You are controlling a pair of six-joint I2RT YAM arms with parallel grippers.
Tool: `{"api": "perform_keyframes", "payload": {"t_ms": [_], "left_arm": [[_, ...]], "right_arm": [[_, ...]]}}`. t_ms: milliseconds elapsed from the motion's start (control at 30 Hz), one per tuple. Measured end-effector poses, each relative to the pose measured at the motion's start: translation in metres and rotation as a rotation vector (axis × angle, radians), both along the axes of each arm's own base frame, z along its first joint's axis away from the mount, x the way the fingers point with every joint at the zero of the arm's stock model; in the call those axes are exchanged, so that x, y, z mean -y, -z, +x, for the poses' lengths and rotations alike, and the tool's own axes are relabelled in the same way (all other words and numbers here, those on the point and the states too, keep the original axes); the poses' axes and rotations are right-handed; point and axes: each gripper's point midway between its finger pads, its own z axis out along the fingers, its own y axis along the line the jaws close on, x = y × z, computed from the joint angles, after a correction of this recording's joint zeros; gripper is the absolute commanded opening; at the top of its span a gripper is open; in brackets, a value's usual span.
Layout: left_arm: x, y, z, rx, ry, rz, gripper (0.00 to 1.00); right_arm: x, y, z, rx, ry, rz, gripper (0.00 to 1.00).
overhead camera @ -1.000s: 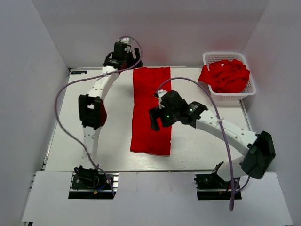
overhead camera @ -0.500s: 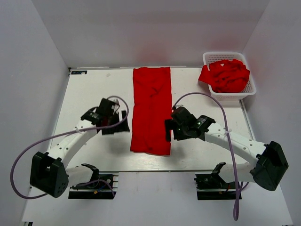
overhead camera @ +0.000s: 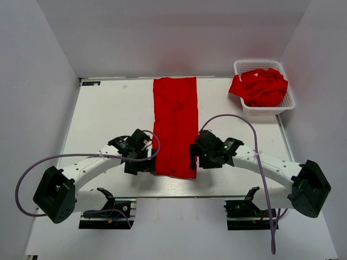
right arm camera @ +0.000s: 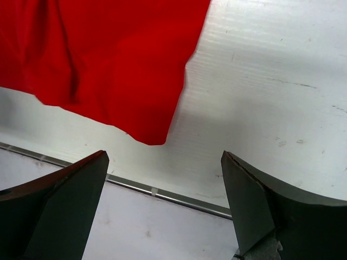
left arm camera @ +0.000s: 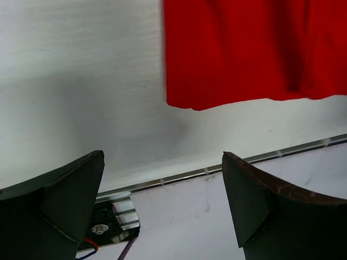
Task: Fold and stack the t-shirts
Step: Grab the bottom of the folded rectangular tshirt with both arms
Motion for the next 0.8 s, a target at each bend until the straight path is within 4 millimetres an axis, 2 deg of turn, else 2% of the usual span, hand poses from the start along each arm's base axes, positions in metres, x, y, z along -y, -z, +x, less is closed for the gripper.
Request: {"api": "perform_keyframes", "payload": {"t_ms": [133,267,567,667,733,800], "left_arm": [[0.005,0.012,-0.004,-0.02,0.04,0.041,1.0],[0.012,0.019,0.001,-0.007,0.058,0.05,1.0],[0.018,0.035,0.02,0.031,0.077,0.084,1.0],[0.018,0.041,0.022,0.026,0.086,0.095,0.92],[0.02,0.042,0.024,0.037,0.093,0.089,0.84],[0.023,0.042,0.028,0.055,0.103,0.074,0.82]], "right_arm": [[-0.002,0.015,-0.004,-0.068,0.005,-0.054,0.9],[0.0,0.026,-0.008,-0.113,0.005,-0.095,0.9],[-0.008,0.032,-0.006,-0.141,-0.027,-0.117,0.9],[-0.009,0.038,-0.007,-0.16,-0.049,-0.13,0.9],[-0.01,0.043,-0.009,-0.18,-0.067,-0.138,0.86],[-0.013,0.047,-0.013,-0.205,-0.092,-0.134,0.85]]}}
